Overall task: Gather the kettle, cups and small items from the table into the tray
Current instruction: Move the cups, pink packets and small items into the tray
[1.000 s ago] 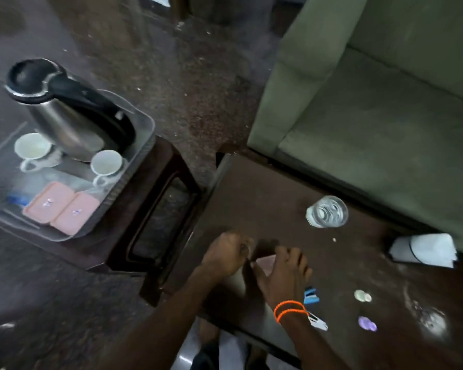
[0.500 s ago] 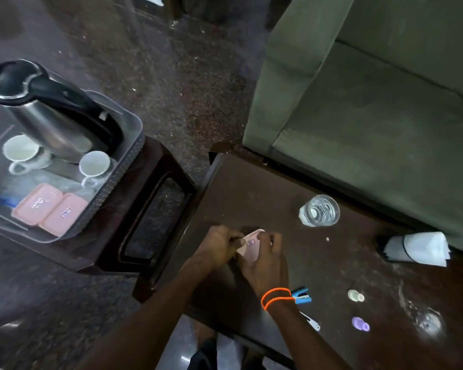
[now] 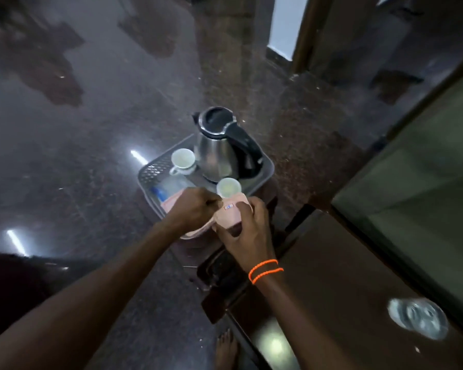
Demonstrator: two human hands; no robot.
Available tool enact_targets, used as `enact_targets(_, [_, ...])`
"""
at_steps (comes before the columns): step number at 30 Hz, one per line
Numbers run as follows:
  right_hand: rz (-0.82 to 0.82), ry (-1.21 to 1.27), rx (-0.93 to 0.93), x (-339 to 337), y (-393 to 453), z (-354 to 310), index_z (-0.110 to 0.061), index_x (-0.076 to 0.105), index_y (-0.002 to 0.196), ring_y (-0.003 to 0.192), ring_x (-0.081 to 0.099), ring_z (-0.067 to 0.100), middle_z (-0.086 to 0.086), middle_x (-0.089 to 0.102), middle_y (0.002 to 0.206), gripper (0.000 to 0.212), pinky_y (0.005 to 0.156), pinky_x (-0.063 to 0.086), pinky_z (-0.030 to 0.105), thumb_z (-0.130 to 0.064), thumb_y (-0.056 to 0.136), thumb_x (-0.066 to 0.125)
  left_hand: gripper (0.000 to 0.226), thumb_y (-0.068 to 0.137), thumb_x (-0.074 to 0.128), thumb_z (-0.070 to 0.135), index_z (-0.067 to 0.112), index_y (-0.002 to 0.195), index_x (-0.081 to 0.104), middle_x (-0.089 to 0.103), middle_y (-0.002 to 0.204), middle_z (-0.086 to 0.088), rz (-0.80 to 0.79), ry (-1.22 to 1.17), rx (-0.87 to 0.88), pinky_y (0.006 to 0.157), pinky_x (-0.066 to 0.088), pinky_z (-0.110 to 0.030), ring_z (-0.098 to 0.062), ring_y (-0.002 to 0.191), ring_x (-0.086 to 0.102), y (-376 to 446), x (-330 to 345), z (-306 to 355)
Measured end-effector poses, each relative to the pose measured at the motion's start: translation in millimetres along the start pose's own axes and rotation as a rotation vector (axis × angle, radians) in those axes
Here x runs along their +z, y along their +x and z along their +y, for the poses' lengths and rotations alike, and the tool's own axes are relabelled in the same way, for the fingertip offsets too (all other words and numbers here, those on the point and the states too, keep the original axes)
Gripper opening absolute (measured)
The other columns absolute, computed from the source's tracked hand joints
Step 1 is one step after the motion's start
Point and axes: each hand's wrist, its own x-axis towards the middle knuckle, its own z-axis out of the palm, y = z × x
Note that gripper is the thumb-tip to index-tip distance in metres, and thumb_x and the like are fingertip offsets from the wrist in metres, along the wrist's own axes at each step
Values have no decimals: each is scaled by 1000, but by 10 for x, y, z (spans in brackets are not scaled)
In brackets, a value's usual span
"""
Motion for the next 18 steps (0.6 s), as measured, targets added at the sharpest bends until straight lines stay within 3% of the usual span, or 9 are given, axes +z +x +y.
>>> enact_targets(3, [-87, 28, -76, 398, 363, -436, -5, 62, 116, 116, 53, 37, 19, 50, 129, 64, 101, 48, 43, -47, 70, 79, 27, 91, 60, 37, 23, 97, 82, 80, 94, -6, 86, 72, -102, 76, 48, -31, -26, 93, 73, 44, -456, -533])
enact_targets(6, [-162, 50, -104, 785, 648, -761, -2, 63, 114, 117, 53, 37, 20, 51, 127, 58, 101, 47, 42, -40, 73, 79, 20, 92, 64, 35, 35, 104, 80, 80, 102, -1, 193, 153, -226, 95, 41, -40, -28, 112, 66, 122, -716, -976])
enact_targets(9, [-228, 44, -86, 1124, 806, -894, 0, 64, 113, 120, 52, 38, 21, 51, 129, 52, 104, 46, 43, -34, 76, 76, 20, 90, 65, 30, 34, 102, 81, 79, 101, -1, 235, 195, -336, 90, 30, -41, -30, 119, 57, 213, -732, -1230])
enact_targets(11, [-260, 25, -51, 1298, 868, -878, 2, 64, 111, 120, 52, 39, 22, 51, 129, 50, 103, 45, 43, -33, 76, 76, 16, 88, 65, 28, 28, 93, 80, 74, 85, -2, 230, 270, -333, 85, 26, -41, -30, 115, 55, 279, -672, -1304])
enact_targets(13, [-284, -3, -27, 1421, 899, -816, 1, 64, 112, 116, 53, 39, 21, 52, 127, 50, 101, 46, 43, -31, 76, 77, 12, 83, 66, 25, 22, 85, 77, 68, 78, 0, 204, 371, -274, 92, 28, -44, -26, 113, 53, 332, -591, -1350])
enact_targets(15, [-300, -27, -16, 1500, 911, -755, -1, 63, 118, 114, 54, 37, 19, 52, 127, 52, 100, 47, 42, -29, 76, 77, 14, 79, 64, 21, 19, 86, 76, 71, 86, 1, 152, 443, -239, 107, 25, -50, -21, 118, 48, 363, -512, -1377])
enact_targets(18, [-311, -86, -38, 1579, 921, -716, -7, 65, 120, 114, 56, 35, 14, 53, 130, 50, 97, 47, 42, -32, 77, 74, 21, 81, 57, 17, 18, 91, 75, 71, 96, 4, 110, 533, -238, 113, 20, -53, -19, 126, 42, 373, -440, -1399])
